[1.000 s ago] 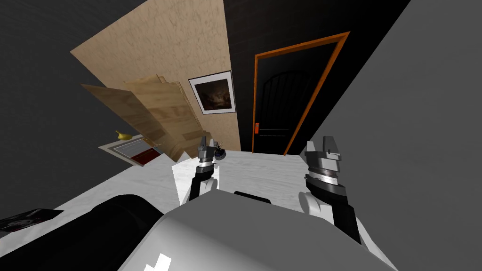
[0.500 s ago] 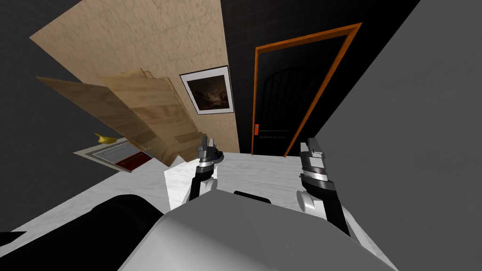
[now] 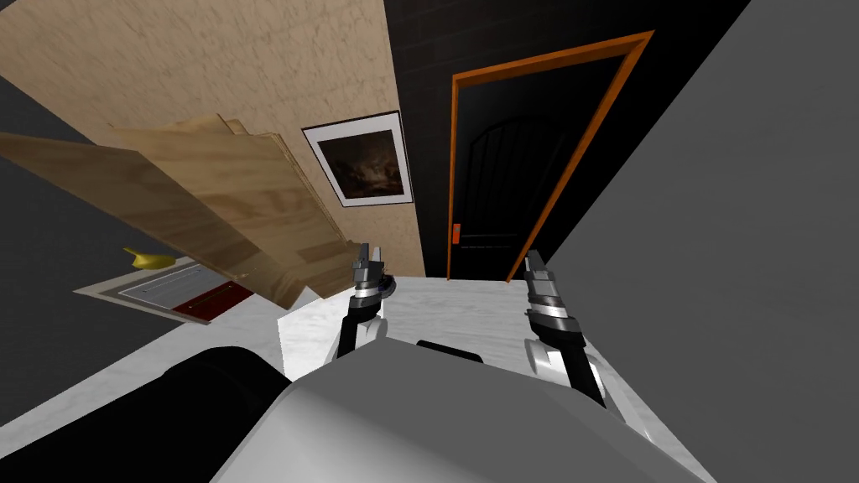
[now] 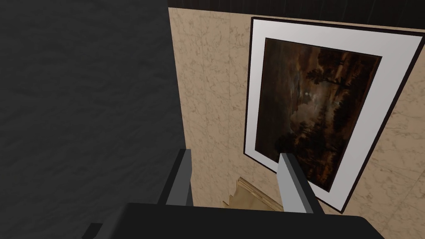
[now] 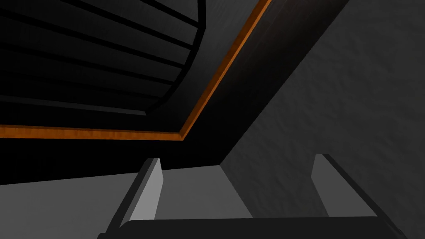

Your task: Pull the door open

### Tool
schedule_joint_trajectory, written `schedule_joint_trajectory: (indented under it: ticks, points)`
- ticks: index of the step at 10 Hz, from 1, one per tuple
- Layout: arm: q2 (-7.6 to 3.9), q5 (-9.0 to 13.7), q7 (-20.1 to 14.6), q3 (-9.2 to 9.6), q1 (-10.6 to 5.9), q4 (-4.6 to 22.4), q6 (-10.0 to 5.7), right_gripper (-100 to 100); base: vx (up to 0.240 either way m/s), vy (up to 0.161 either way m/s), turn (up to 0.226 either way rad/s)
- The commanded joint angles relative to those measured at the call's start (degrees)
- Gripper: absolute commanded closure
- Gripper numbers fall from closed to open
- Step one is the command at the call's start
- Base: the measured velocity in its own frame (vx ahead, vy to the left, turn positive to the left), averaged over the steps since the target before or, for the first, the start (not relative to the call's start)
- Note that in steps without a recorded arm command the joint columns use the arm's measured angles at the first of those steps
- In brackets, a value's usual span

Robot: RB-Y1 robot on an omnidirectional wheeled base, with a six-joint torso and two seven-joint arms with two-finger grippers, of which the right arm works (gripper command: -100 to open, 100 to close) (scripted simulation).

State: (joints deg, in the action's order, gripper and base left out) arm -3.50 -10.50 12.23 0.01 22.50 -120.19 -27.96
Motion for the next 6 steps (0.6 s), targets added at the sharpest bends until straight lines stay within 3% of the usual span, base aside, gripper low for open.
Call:
schedule_joint_trajectory:
  ticks: [1, 6]
  points:
    - [-0.28, -2.1, 1.3, 0.22, -0.84, 2.2, -0.14, -100, 0.159, 0.090, -0.084]
    - [-1.03, -7.8, 4.5, 0.76, -2.88, 7.4, 0.11, -100, 0.131, 0.065, -0.073]
